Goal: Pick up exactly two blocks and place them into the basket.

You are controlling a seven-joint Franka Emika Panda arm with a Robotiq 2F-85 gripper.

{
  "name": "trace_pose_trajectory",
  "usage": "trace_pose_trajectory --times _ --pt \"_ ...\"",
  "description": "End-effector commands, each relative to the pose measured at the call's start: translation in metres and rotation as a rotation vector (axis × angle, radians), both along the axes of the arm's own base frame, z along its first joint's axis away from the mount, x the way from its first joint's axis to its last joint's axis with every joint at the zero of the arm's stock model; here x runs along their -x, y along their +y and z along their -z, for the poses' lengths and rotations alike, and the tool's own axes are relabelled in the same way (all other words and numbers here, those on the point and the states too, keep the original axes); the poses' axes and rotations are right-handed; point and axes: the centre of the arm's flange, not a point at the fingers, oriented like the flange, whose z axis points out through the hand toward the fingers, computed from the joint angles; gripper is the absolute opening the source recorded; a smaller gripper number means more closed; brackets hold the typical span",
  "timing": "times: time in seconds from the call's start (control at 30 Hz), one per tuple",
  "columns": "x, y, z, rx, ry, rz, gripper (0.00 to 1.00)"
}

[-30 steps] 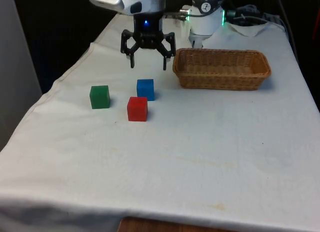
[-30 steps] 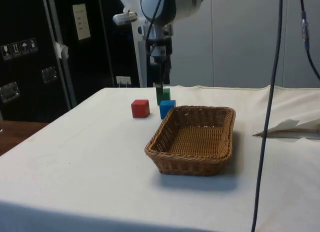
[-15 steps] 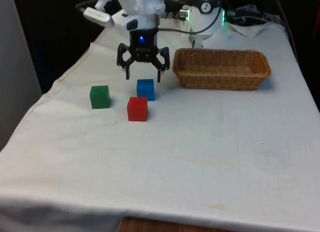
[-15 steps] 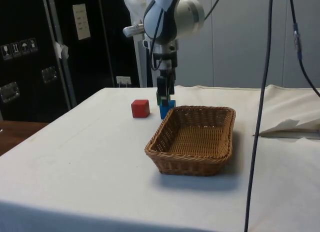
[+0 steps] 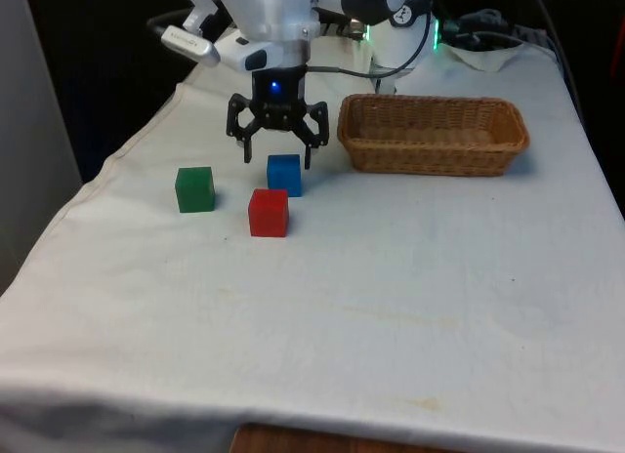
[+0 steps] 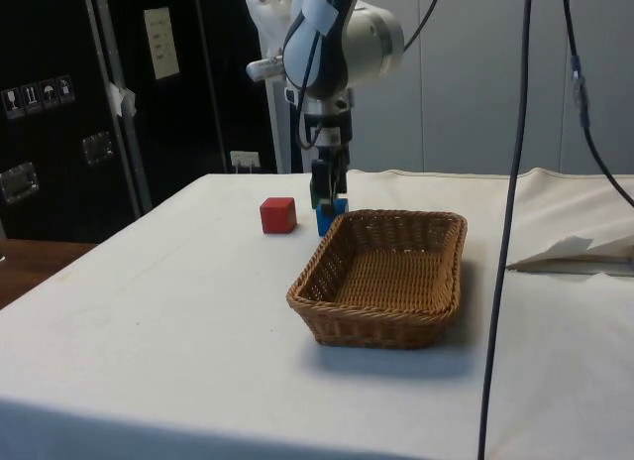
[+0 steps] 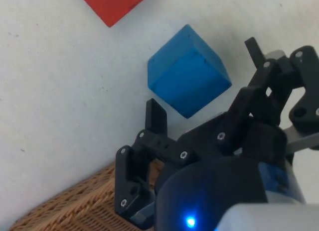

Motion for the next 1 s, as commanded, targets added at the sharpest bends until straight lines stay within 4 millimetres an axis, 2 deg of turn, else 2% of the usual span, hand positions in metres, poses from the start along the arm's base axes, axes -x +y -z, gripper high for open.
trace_pose_trajectory --times 0.0,0.47,0.5,0.57,0.6,0.67,0.7,0.73,0.77,0.97 --pt "-0.001 0.002 0.001 -0.003 -0.004 -0.002 1.00" --pt "-0.002 0.012 0.014 -0.003 0.004 0.008 0.98" --pt "-0.002 0.012 0.014 -0.003 0.005 0.009 0.81" --pt "-0.002 0.012 0.014 -0.003 0.005 0.009 0.58" --pt "-0.002 0.012 0.014 -0.003 0.005 0.010 0.40" --pt "-0.002 0.011 0.014 0.001 0.011 0.007 0.19" --pt "-0.003 0.012 0.013 -0.002 0.004 0.009 0.19" --pt "-0.003 0.012 0.014 -0.002 0.005 0.009 0.08" --pt "-0.002 0.012 0.014 -0.002 0.005 0.010 0.04" --pt "-0.002 0.012 0.014 -0.003 0.006 0.010 0.04"
